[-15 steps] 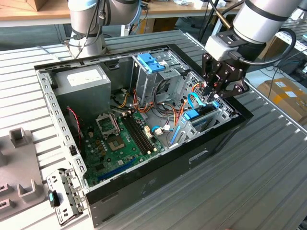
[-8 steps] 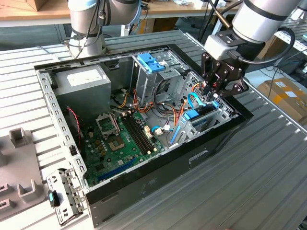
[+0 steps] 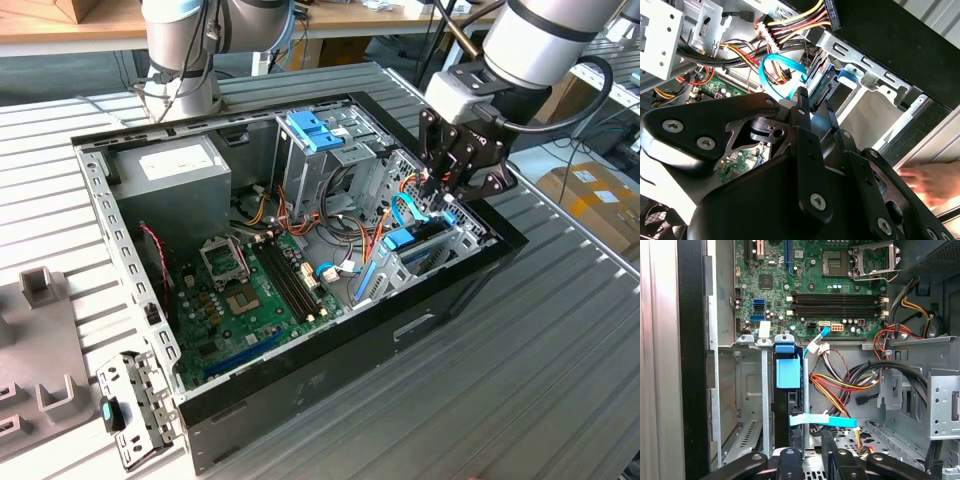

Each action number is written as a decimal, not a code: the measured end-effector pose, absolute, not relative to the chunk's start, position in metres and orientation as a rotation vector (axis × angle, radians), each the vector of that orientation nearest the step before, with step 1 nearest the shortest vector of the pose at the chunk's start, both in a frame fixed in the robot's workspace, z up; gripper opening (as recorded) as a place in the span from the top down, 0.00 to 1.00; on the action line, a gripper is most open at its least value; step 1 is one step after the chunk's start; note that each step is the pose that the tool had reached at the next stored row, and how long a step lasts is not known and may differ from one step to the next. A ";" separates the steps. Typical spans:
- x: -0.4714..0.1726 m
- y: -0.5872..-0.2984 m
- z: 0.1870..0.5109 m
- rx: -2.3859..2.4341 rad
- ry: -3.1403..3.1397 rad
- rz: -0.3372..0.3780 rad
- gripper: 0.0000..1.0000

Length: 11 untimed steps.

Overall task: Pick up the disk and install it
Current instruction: 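Insert the second disk wire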

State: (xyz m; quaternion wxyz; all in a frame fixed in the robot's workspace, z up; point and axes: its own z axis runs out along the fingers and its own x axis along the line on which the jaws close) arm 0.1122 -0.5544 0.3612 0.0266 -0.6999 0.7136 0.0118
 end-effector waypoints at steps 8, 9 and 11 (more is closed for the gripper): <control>0.116 -0.551 0.361 -2.168 2.199 0.037 0.71; 0.116 -0.551 0.361 -2.168 2.199 0.037 0.71; 0.116 -0.551 0.361 -2.168 2.199 0.037 0.71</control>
